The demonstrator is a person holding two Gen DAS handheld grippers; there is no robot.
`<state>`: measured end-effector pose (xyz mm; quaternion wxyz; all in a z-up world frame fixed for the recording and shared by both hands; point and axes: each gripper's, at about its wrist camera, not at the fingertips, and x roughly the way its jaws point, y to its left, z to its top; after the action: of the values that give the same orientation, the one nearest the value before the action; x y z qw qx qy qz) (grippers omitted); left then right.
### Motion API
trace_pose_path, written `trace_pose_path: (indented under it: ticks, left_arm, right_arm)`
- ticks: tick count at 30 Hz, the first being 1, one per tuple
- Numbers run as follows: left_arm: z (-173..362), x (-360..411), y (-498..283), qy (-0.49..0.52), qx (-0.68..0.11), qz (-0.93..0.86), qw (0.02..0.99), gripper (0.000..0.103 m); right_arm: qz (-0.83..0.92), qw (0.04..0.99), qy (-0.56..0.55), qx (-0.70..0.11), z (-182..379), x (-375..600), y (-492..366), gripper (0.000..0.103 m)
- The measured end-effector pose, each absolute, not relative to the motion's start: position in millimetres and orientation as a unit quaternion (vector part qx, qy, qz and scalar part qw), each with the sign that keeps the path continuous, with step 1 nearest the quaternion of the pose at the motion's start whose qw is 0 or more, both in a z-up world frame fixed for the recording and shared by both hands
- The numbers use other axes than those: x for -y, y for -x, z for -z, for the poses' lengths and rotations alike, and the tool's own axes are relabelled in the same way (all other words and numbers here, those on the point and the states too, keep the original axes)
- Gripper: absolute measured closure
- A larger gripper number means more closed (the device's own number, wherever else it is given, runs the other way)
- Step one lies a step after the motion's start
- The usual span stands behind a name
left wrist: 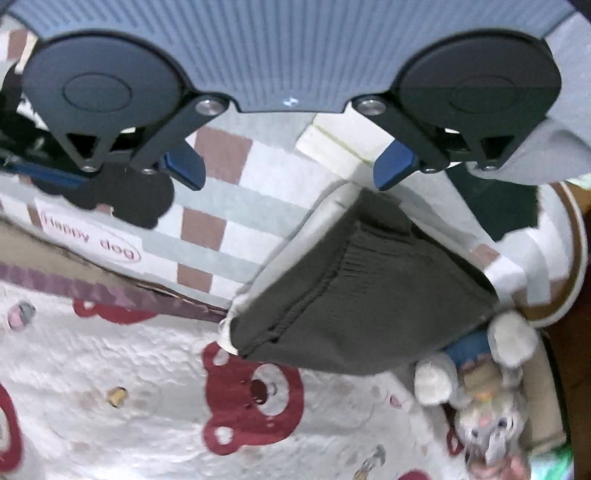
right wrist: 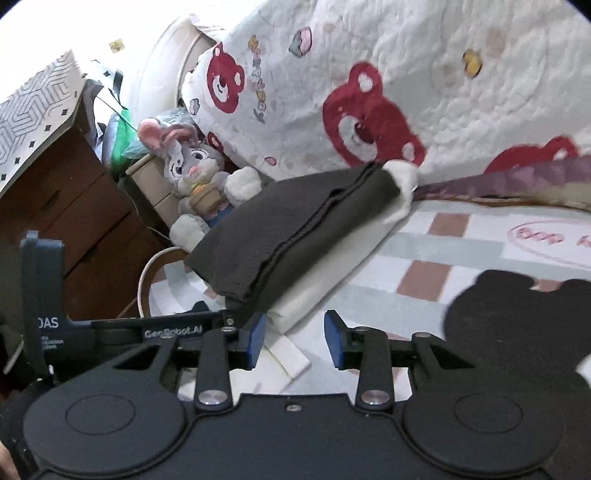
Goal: Fold clothes
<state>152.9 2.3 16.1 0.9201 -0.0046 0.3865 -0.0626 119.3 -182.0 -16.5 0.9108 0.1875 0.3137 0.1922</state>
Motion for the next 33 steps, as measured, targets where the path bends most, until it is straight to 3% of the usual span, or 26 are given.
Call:
trace_pose_path:
  ticks: [6, 20, 23, 25, 33]
  left_arm:
    - [-27, -1, -103, 0.082, -0.408, 0.061, 0.907, 0.004]
    - [-22, 22, -17, -0.034, -0.382, 0.020, 0.923, 0.004]
    - [-15, 32, -3, -0.045, -0.373, 0.028, 0.926, 0.004]
    - [-8, 39, 5, -0.068, -0.371, 0.025, 0.926, 0.004]
    - [-2, 46, 12, -0.067, -0.374, 0.051, 0.924, 0.003]
  right_arm:
    - [-0.189, 0.909, -0.189, -0.321, 1, 193, -67, 0.039]
    - [-0.116, 0.953, -0.123, -0.252, -3, 196, 31, 0.033]
    - [-0.108, 0.952, -0.132, -0.253, 5, 196, 46, 0.027]
    - [-0.103, 0.951, -0.139, -0.256, 12, 195, 50, 0.017]
    - [-0.098, 0.947, -0.177, -0.251, 21, 206, 54, 0.016]
